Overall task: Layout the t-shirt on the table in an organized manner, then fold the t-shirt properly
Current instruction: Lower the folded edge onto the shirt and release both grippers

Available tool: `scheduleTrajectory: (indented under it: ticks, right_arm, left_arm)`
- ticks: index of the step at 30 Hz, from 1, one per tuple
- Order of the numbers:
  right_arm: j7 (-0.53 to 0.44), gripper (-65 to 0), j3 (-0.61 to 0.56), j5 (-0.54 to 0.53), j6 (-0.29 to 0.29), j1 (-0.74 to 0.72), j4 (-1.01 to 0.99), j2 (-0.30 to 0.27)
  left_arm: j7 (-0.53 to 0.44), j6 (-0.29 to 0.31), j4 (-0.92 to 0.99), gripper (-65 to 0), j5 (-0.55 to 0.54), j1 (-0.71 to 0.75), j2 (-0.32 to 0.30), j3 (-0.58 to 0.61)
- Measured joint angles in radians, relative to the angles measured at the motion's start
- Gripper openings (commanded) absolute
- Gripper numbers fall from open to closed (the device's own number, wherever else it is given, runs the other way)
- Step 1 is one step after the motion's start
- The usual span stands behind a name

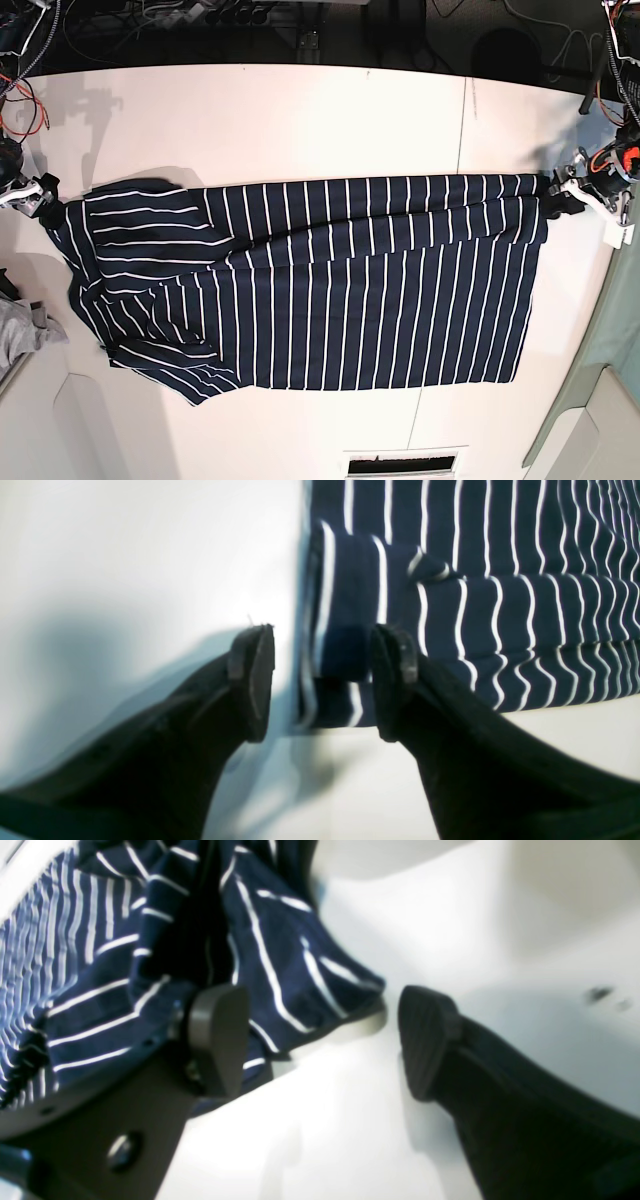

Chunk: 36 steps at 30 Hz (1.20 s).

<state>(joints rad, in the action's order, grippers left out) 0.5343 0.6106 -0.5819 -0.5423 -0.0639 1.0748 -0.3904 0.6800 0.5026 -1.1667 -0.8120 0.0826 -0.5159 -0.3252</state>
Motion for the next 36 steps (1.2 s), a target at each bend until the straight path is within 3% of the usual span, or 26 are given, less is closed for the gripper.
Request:
scheduleTrajectory:
  ticks: [10, 21, 23, 26, 28, 30, 34, 36]
  right_arm:
    - [-0.006, -19.9, -0.002, -0.031, 0.003, -0.005, -0.043, 0.063]
    - [-0.015, -19.9, -0.002, 0.006, 0.007, -0.098, -0.081, 0.146]
    - [-0.015, -20.1, -0.002, 0.006, 0.007, -0.108, -0.091, 0.147]
    - [-0.034, -20.6, -0.002, 0.006, 0.007, -0.114, -0.093, 0.147]
    - [-0.05, -21.0, -0.002, 0.006, 0.007, -0.114, -0.093, 0.151]
    - [-0.051, -28.8, -0.002, 0.007, 0.007, -0.113, -0.093, 0.155]
    - [-0.051, -65.0, -0.002, 0.006, 0.007, -0.114, -0.093, 0.158]
    - [-0.051, -65.0, -0.002, 0.007, 0.007, -0.114, -0.093, 0.157]
  left_arm:
    - [-0.056, -0.045, 0.009, -31.9, 0.08, -0.011, 0.103, -0.003]
    - [-0.094, -0.046, 0.009, -32.2, 0.113, -0.011, 0.117, -0.003]
    - [-0.096, -0.045, 0.009, -39.4, 0.125, -0.011, 0.122, -0.003]
    - [-0.113, -0.096, 0.01, -64.5, 0.152, -0.013, 0.137, -0.004]
    - [-0.124, -0.095, 0.01, -65.0, 0.155, -0.013, 0.136, -0.003]
    - [-0.135, -0.095, 0.01, -65.0, 0.155, -0.013, 0.136, -0.003]
    - [-0.135, -0.091, 0.01, -65.0, 0.158, -0.013, 0.127, -0.003]
    - [-0.13, -0.09, 0.01, -65.0, 0.157, -0.013, 0.122, -0.003]
